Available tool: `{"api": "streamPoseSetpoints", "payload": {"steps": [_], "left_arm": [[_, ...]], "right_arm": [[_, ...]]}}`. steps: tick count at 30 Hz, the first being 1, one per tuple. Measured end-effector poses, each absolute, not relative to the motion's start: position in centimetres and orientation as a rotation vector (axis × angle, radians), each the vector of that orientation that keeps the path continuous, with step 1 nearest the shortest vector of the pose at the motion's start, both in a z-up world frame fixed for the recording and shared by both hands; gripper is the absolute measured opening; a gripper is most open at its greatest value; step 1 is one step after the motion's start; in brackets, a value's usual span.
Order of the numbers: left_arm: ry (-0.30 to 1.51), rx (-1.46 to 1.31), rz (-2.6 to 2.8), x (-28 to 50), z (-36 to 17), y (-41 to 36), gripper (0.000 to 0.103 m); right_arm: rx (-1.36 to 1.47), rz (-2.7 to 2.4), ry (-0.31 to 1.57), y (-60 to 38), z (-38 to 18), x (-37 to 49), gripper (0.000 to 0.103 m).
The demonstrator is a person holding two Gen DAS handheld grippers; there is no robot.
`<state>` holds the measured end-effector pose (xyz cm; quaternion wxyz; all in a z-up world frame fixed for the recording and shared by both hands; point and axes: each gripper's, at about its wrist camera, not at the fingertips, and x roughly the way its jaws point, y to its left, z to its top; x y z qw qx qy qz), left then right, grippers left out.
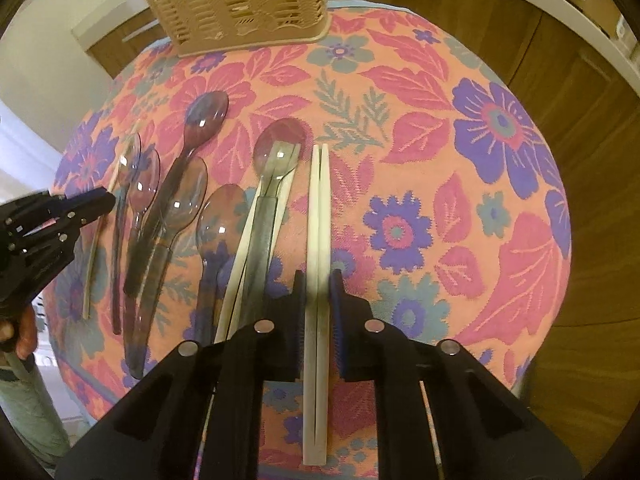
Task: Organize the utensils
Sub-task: 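Lift the held chopsticks upright and carry them over the basket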
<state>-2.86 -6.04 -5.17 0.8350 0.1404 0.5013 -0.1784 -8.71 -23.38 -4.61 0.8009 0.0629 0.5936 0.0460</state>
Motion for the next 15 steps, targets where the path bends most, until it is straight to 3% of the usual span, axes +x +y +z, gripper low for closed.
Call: {"api": "streamPoseSetpoints", "payload": {"steps": [8,15], "left_arm": [[0.945,0.108,-0.435,-3.4,-2.5,-4.0,0.004],[0.706,-0.049,-0.517,-4.4,3.4,-1.5,0.004]], "right_arm": [[0.186,0.138,1.167,-24.3,-2.2,-9.1,0.010],[0.208,0.204,1.017,-23.9,1.5,-8.4,0.010]]}}
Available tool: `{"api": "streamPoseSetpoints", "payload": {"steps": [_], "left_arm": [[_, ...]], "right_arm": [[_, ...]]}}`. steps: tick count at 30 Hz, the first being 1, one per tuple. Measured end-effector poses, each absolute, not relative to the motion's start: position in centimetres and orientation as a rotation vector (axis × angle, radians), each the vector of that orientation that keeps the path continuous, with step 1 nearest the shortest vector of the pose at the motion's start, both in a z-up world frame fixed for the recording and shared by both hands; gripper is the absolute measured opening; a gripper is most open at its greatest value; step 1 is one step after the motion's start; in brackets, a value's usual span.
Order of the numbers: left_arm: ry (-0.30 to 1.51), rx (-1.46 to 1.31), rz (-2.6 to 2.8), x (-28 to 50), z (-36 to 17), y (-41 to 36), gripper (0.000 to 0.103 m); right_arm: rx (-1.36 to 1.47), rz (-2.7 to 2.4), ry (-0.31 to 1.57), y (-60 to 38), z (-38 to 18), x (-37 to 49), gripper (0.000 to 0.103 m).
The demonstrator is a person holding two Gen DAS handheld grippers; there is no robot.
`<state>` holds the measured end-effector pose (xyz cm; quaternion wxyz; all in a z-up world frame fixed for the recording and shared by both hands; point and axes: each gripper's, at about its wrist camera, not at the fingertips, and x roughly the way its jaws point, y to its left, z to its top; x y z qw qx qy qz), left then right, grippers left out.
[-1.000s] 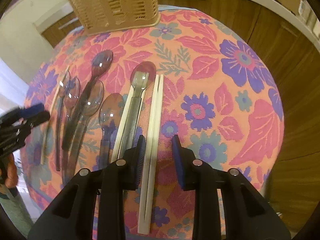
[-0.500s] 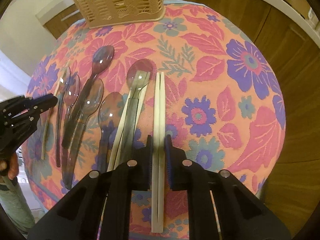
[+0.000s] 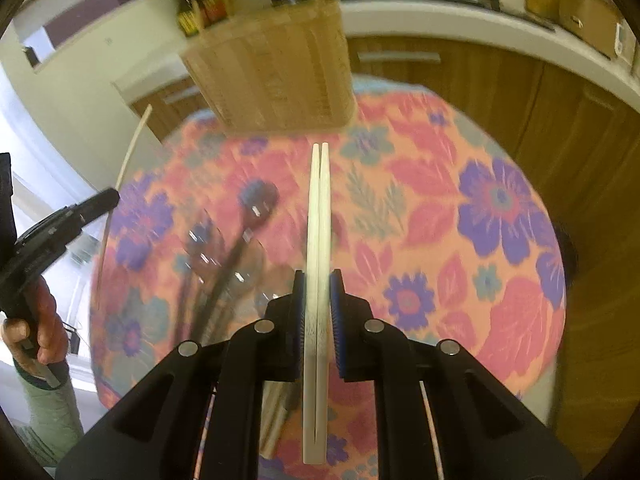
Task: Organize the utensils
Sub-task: 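Lift the held chopsticks upright and carry them over the basket, then drop the chopsticks into the basket by opening both tools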
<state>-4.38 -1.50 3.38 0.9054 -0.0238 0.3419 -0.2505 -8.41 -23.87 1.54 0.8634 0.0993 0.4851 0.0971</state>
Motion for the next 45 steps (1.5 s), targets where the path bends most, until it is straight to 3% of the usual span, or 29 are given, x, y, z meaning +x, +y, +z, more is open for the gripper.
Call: {"api": "streamPoseSetpoints", "payload": {"steps": [10,22,31,45], "left_arm": [[0.465,-0.152,-0.547,-1.6,11.5,-1.0,0.004],[0.338,-0.193,-0.596,5.5,16.4,-3.3,0.004],[0.300,-0.225,-0.592,11.6,16.2,-4.3,0.004],[0.243,-0.236,-0.506,16.4,12.6,-5.2,0.004]], "right_arm": [[0.250,0.263,0.808,-23.5,7.7,-5.0,0.010],[0.274,0.258,0.589,-23.2,13.4,3.0,0.010],[0.247,0.113,0.389,-23.7,15.5,7.5,0.010],[0.139,-0.050,0.246,-21.9,11.8,11.2,0.010]]}}
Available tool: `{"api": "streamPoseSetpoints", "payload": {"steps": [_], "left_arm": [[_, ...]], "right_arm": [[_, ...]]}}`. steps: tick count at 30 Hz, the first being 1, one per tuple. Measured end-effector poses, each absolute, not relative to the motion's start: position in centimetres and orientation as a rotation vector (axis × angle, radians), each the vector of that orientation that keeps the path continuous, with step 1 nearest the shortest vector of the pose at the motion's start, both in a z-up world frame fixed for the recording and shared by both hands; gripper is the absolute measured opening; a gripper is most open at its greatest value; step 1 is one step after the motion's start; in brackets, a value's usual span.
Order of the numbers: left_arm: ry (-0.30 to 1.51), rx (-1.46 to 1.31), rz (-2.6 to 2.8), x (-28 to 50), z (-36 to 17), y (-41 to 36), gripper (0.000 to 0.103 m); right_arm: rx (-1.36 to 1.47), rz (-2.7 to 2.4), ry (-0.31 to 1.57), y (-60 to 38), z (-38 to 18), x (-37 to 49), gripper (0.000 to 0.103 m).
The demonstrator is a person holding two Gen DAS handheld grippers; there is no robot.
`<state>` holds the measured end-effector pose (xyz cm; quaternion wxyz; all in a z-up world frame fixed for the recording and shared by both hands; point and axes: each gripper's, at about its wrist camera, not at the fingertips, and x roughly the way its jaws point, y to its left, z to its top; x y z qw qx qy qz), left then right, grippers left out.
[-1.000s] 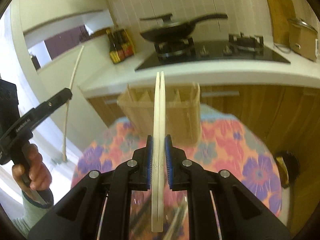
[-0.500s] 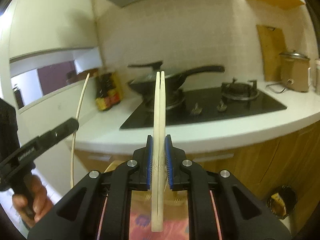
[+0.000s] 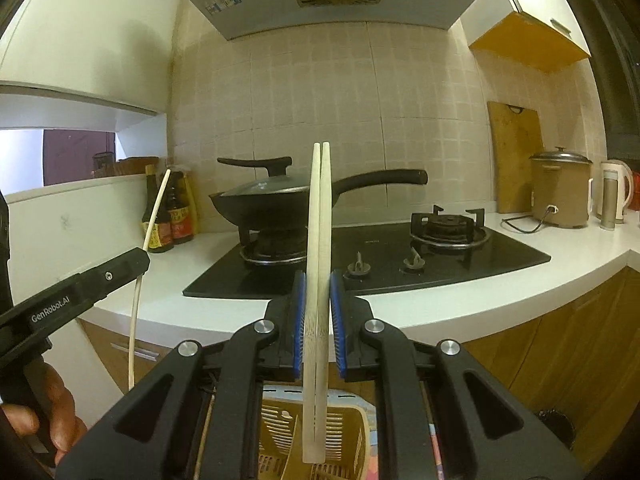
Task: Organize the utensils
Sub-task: 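Drop the chopsticks into the basket by opening both tools, then lower both tools back toward the clear plastic spoons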
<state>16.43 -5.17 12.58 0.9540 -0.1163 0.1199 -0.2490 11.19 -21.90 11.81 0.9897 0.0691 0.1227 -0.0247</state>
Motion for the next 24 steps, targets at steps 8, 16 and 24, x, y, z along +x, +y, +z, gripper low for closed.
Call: {"api": "streamPoseSetpoints", "payload": {"steps": [8,16,24], "left_arm": [[0.242,-0.203,-0.490,16.3,10.5,-5.2,0.009],[0.282,-0.206,-0.496,14.7,9.8,-3.8,0.029],[0.313,-0.236,-0.526,10.2,10.8,-1.2,0.054]], "right_arm": [[0.151,-0.043,0.280,-21.9,10.8,11.1,0.011],[0.171,-0.003,0.312,-22.1,11.6,8.5,0.044],[0.186,0.023,0.368,-22.4,13.3,3.5,0.049]]}}
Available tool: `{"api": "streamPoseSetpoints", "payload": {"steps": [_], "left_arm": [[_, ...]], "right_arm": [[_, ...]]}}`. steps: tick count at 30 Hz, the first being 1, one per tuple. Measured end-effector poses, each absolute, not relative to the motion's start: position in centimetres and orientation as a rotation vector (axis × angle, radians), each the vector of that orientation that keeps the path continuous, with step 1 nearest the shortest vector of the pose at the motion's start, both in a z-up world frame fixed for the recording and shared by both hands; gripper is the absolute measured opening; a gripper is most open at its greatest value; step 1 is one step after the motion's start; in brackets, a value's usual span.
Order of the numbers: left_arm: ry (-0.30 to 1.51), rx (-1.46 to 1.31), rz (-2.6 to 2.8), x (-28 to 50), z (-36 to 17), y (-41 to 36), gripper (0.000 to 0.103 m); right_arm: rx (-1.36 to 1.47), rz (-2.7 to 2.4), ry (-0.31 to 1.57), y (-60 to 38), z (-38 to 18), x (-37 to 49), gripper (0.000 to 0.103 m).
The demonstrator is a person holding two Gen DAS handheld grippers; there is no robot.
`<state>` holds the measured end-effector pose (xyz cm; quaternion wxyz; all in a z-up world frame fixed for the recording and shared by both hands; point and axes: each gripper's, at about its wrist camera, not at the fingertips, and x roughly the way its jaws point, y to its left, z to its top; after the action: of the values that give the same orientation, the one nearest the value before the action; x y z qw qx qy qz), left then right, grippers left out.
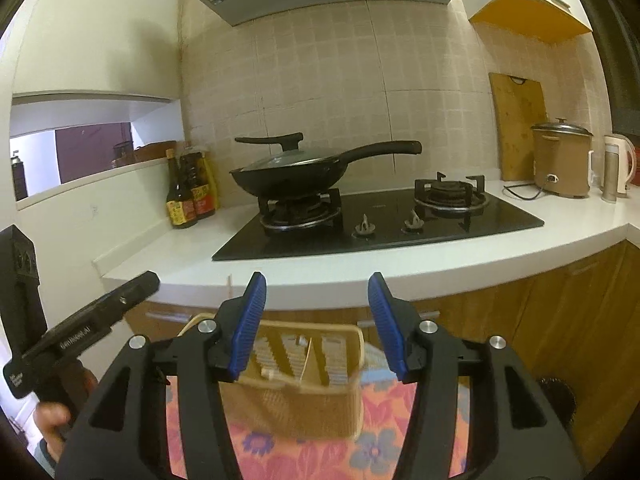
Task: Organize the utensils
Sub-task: 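Lower both tools back toward the clear plastic spoons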
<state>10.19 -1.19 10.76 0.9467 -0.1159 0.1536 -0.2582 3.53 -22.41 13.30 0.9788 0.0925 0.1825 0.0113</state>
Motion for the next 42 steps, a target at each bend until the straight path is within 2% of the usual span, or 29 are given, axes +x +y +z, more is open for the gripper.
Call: {"api": "streamPoseSetpoints", "payload": {"steps": [8,14,17,27,30,32,36,38,42], "left_arm": [[0.344,-0.226,-0.508,4.2,12.5,0.7,0.063],[0.395,-0.160,-0.498,-0.3,12.2,1.1,0.064],[0.437,-0.124,-0.469,-2.1,11.3,1.0,0.068],[0.639,-0.051,-0.460,-4.9,6.3,0.4,0.068],[0.735,-0.031,-0.476,-4.6,4.0,-0.2,0.067],[0.799,-0.017,-0.504,-4.5,2.5,-0.8,0.065],[0.925,-0.006,-0.559,-3.9,-0.4,-1.8,0.058],[0.982,0.020,-0.570,-3.8,-1.9,-2.6,0.049],[1.052,0.054,-0.588,-3.8,-3.7,-3.9,0.047]], "right_arm": [[0.184,0.046,0.465,-22.5,13.6,-1.2,0.049],[0.202,0.038,0.599,-22.2,11.3,-4.4,0.049],[0.218,0.037,0.666,-22.3,9.5,-5.5,0.049],[0.314,0.086,0.948,-23.2,2.9,-7.4,0.049],[0.310,0.089,1.000,-23.1,1.6,-7.8,0.044],[0.303,0.095,1.033,-23.0,0.7,-8.0,0.035],[0.296,0.097,1.086,-22.6,-1.1,-8.2,0.034],[0.270,0.094,1.109,-22.2,-1.9,-8.2,0.032],[0.261,0.111,1.137,-21.8,-2.9,-8.0,0.028]]}}
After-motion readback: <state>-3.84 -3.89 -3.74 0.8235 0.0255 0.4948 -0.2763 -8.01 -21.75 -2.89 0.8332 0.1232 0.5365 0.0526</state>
